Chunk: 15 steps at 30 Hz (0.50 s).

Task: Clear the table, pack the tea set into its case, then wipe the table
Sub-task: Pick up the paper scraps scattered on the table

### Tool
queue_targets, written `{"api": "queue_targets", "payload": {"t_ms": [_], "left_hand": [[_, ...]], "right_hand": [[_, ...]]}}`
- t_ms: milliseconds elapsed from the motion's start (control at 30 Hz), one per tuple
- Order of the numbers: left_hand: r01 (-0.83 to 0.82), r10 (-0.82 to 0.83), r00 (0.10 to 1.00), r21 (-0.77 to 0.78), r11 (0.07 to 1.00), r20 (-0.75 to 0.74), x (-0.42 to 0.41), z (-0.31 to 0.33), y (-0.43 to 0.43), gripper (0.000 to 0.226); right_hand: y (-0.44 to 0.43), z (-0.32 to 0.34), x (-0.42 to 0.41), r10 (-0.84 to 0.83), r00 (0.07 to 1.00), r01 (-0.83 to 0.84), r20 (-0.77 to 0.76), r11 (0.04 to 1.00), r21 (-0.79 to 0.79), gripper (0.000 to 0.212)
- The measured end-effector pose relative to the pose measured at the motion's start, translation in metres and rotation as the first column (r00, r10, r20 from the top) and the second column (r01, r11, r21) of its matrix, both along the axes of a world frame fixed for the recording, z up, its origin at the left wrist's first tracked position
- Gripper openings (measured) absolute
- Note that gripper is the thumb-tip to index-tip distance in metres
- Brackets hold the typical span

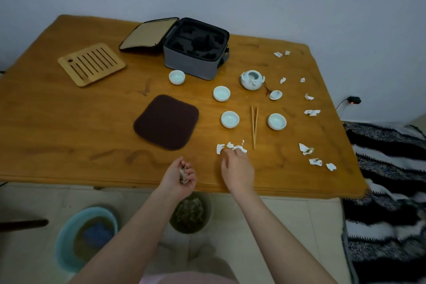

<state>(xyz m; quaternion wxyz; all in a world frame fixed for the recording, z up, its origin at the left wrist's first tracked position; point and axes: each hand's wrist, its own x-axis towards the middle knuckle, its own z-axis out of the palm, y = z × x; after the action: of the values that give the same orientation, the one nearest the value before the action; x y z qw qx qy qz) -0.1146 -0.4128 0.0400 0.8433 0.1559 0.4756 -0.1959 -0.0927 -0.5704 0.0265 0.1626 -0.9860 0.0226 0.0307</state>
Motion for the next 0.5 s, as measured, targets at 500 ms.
{"api": "queue_targets", "payload": {"t_ms": [500], "left_hand": [[0.018, -0.005, 0.995, 0.137, 0.99, -0.095, 0.036, -0.011, -0.011, 0.035]], "right_hand": [[-0.007, -0.047, 0.048, 0.033, 0.998, -0.017, 0.052, 0.955, -0.296, 0.055]]}}
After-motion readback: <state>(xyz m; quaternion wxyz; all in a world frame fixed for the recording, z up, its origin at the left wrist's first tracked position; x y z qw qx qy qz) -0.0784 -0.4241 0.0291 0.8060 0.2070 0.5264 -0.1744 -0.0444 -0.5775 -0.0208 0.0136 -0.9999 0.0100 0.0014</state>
